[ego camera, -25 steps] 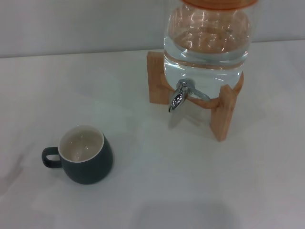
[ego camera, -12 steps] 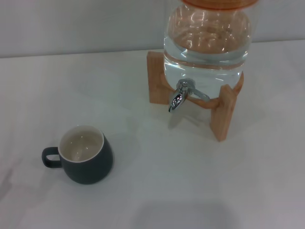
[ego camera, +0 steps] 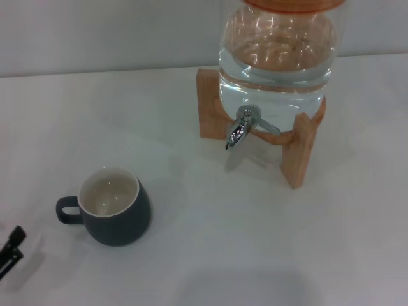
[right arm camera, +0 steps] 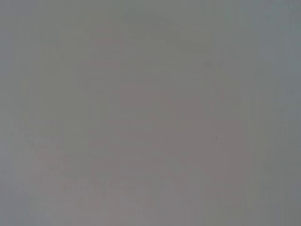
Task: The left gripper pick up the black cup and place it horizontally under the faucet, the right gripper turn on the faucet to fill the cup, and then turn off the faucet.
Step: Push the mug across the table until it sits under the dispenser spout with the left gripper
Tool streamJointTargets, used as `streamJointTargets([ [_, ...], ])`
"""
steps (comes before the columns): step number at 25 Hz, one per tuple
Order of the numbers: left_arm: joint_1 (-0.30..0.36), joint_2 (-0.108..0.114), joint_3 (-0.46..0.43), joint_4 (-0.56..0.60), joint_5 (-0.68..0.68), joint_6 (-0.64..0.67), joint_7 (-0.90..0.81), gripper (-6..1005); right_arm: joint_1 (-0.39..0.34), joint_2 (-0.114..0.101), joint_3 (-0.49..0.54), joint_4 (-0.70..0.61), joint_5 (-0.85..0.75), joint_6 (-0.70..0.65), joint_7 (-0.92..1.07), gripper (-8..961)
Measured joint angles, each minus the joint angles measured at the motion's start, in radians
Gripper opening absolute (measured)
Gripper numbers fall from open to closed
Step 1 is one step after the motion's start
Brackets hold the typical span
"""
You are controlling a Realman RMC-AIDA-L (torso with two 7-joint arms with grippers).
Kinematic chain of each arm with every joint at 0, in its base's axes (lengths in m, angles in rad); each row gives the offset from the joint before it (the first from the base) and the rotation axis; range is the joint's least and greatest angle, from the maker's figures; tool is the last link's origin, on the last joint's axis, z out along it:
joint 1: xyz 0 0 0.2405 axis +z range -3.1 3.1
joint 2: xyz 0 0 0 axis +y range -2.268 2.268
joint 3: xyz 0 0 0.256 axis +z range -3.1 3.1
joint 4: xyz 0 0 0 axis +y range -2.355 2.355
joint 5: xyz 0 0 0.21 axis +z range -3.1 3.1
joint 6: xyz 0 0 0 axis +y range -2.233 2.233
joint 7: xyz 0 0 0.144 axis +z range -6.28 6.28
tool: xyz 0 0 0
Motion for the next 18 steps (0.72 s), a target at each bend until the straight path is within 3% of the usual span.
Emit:
streamJointTargets([
  [18,-0.02,-0.002,0.034,-0.049,0.003,-0.033,0.015,862,0.006,-0.012,-0.003,0.001,0.0,-0.003,0.0,843],
])
